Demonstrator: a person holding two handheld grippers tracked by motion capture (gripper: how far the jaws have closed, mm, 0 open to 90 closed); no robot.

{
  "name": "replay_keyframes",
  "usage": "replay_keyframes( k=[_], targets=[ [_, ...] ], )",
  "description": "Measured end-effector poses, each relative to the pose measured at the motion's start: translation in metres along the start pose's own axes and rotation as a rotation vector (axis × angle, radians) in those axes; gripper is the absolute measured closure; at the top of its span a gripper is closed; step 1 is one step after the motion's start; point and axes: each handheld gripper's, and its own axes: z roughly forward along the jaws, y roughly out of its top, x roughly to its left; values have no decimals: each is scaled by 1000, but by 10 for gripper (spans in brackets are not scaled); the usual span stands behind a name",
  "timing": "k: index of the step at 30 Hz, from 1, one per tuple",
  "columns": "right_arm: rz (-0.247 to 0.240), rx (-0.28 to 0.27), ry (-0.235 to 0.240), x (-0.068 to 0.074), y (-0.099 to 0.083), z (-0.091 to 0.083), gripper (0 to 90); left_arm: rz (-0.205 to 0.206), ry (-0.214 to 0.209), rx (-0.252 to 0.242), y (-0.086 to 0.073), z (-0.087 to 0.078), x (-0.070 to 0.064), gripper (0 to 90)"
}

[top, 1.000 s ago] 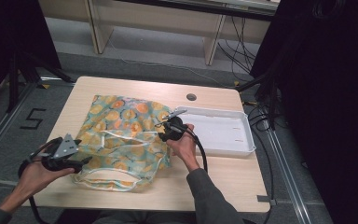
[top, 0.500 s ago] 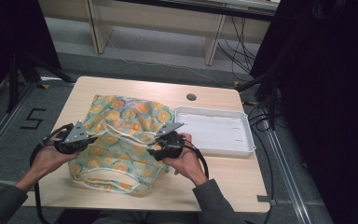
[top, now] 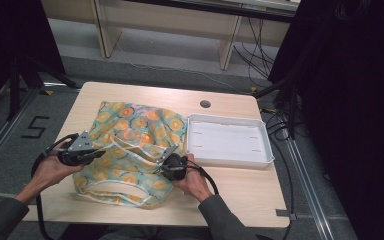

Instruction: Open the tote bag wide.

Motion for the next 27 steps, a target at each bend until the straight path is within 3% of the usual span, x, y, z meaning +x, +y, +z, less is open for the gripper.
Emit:
replay_keyframes(
  k=[2,4,5,7,11,13,14,15,17,18,20,22,27],
  targets=[
    [2,-19,21,0,-1,-10,900,-6,-23,0,-3,-5,-5,894],
    [63,-65,29,4,-4,-27,900,-41,-54,-9,-6,-14,-13,894],
    [-1,-88,47,0,-3,-31,900,-37,-64,-9,-5,-20,-17,894],
    [24,-126,61,4,-3,-50,900,-36,-81,-23,-4,-30,-25,894],
    [19,-179,82,7,-6,-75,900,-55,-136,-67,6,-47,-41,894],
    [21,-211,95,7,-7,-86,900,-37,-160,-72,13,-53,-41,894],
    [27,-229,93,6,-7,-90,900,-65,-159,-89,17,-54,-42,894],
    [37,-243,88,5,-7,-94,900,-47,-157,-86,21,-56,-39,894],
    [53,-253,63,-2,-4,-101,900,-54,-134,-79,30,-58,-30,894],
    [55,-267,47,-6,-3,-101,900,-76,-117,-97,34,-56,-24,894],
    [79,-284,0,-20,1,-98,900,-86,-83,-83,42,-51,-6,894],
    [93,-292,-35,-35,5,-92,900,-126,-75,-96,47,-40,11,893],
    [158,-255,-82,-65,13,-67,900,-128,-8,4,53,0,39,892]
  ],
)
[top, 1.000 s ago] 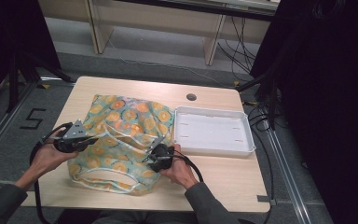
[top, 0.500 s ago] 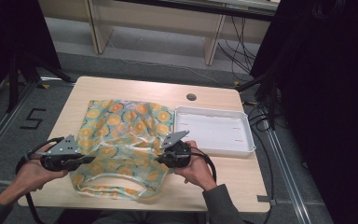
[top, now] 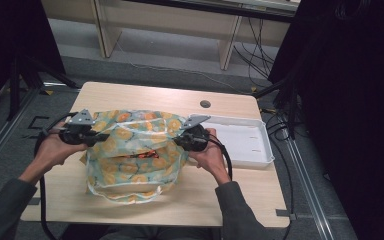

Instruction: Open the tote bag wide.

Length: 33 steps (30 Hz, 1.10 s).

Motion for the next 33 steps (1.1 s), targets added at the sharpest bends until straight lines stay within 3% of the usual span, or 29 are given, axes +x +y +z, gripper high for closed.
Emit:
replay_keyframes(
  k=[3,4,5,8,9,10,11,12,13,14,16,17,18,20,22,23,25,27,28,29,30,31,33],
  targets=[
    [-12,26,-20,-9,1,27,900,10,34,56,-3,19,12,889],
    [-20,40,-26,-12,1,35,900,-21,41,69,-7,28,14,886],
    [-3,71,-24,-12,1,44,900,-26,41,74,-10,32,16,882],
    [-35,106,-30,-13,-2,59,900,-44,27,101,-24,48,19,869],
    [-34,117,-29,-13,-3,63,900,-76,17,112,-29,50,17,868],
    [-20,133,-24,-14,-3,65,871,-69,19,114,-31,52,18,870],
    [-42,129,-39,-16,-5,68,808,-69,19,118,-32,52,19,872],
    [1,149,-51,-14,-4,68,761,-84,25,115,-33,51,19,874],
    [-30,134,-79,-16,-4,67,723,-82,29,113,-33,50,19,877],
    [-12,141,-81,-14,-3,63,693,-72,36,102,-33,48,20,880],
    [43,101,-95,-9,1,50,614,-75,46,101,-33,45,21,887],
    [-5,81,-100,-8,3,39,608,-69,50,102,-33,45,22,888],
    [9,53,-92,-4,4,33,606,-95,48,104,-34,46,22,890],
    [-16,3,-42,6,8,23,593,-76,52,103,-34,46,23,890],
    [-59,6,0,17,10,18,577,-58,58,108,-34,45,25,891],
    [-66,7,15,22,11,19,573,-71,64,99,-34,45,24,890],
    [-83,19,49,31,13,24,549,-53,65,103,-33,44,25,891],
    [-104,59,60,35,11,33,512,-64,64,101,-34,44,25,889],
    [-117,100,34,36,9,42,489,-86,61,103,-34,45,24,887],
    [-134,131,12,35,8,47,496,-67,61,98,-35,45,25,883],
    [-154,156,-3,34,7,53,576,-60,60,97,-35,46,26,872],
    [-168,157,-2,32,5,58,733,-97,52,95,-37,46,23,848],
    [-157,174,8,28,3,63,888,-66,38,101,-36,43,23,762]
  ],
)
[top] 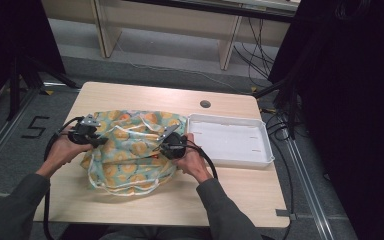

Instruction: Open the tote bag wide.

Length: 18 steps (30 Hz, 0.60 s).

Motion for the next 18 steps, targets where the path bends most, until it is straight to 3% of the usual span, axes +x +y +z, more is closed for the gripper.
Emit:
replay_keyframes(
  k=[2,5,7,8,9,12,14,15,17,18],
  targets=[
    [11,7,-1,-2,-1,2,900,-36,14,-10,1,-11,-7,572],
    [24,1,1,-4,-1,2,900,-16,46,-25,6,-41,-16,400],
    [36,-13,1,-5,0,0,900,19,84,-98,9,-60,-28,374],
    [45,-19,0,-6,0,0,900,47,86,-101,11,-67,-35,377],
    [56,-26,-2,-5,-1,0,900,48,70,-115,12,-69,-45,379],
    [75,-45,16,-7,0,-3,900,121,37,-51,9,-59,-68,363],
    [97,-57,22,-7,0,-6,900,129,20,-27,4,-42,-76,335],
    [89,-68,24,-8,1,-7,900,125,34,0,1,-33,-79,322],
    [83,-66,29,-9,1,-11,900,170,113,59,-7,-20,-80,274],
    [88,-77,26,-8,1,-12,900,185,128,73,-10,-16,-79,273]
  ],
)
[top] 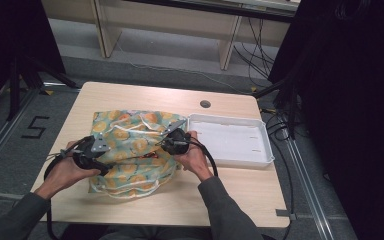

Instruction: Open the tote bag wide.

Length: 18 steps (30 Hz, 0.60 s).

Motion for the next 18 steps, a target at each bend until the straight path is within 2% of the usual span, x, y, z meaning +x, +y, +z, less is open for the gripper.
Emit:
replay_keyframes(
  k=[1,2,3,4,5,6,7,8,9,10,11,13,18],
  targets=[
    [0,8,5,0,0,-2,900,3,-13,13,-3,5,0,252],
    [3,-8,2,0,1,-3,900,19,-19,21,-4,6,1,246],
    [2,-10,6,1,1,-4,900,17,-9,16,-6,9,0,267],
    [5,-4,15,1,1,-6,900,54,7,16,-7,10,1,303],
    [4,-11,12,2,1,-6,900,67,13,13,-8,11,2,398],
    [-2,-4,15,3,1,-8,900,87,10,4,-8,10,4,545],
    [-3,-8,17,4,1,-9,900,62,-5,-15,-9,7,6,633],
    [3,-1,24,7,1,-11,900,62,-17,-32,-10,3,7,765],
    [1,1,29,8,1,-13,900,58,-36,-46,-10,-2,8,816],
    [21,10,13,10,1,-16,900,65,-43,-61,-9,-10,8,858],
    [-15,-17,38,9,1,-18,900,79,-58,-67,-7,-17,9,880],
    [-23,-28,49,12,2,-24,900,99,-78,-81,-4,-32,11,887],
    [-43,-76,65,18,11,-49,900,59,-195,-123,6,-71,20,889]
  ],
)
